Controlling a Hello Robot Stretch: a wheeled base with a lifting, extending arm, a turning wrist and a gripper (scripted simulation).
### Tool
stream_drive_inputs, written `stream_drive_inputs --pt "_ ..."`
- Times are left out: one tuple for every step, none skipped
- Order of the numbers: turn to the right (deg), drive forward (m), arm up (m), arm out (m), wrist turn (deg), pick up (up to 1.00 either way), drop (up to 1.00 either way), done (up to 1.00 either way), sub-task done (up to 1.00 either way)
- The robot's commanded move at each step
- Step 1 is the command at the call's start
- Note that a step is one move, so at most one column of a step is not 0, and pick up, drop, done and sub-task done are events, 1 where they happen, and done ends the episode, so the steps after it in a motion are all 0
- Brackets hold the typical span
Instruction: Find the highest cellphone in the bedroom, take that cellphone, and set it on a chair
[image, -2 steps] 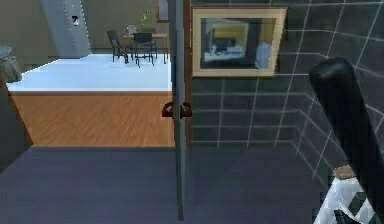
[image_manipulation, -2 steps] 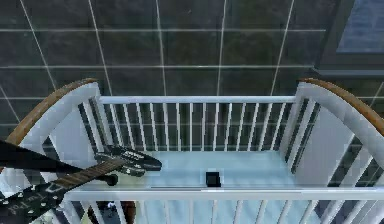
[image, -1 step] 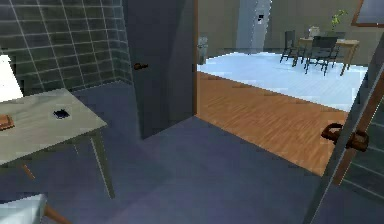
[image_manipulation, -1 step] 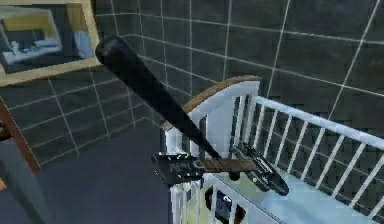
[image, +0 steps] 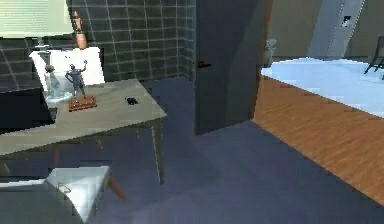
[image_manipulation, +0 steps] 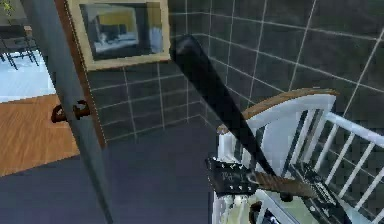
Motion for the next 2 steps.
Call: stream_drive_inputs --pt "0.0 0.7 0.0 0.0 0.0 0.0 0.0 0.0 0.0" --pt "-45.0 0.0 0.0 0.0 0.0 0.0 0.0 0.0 0.0"
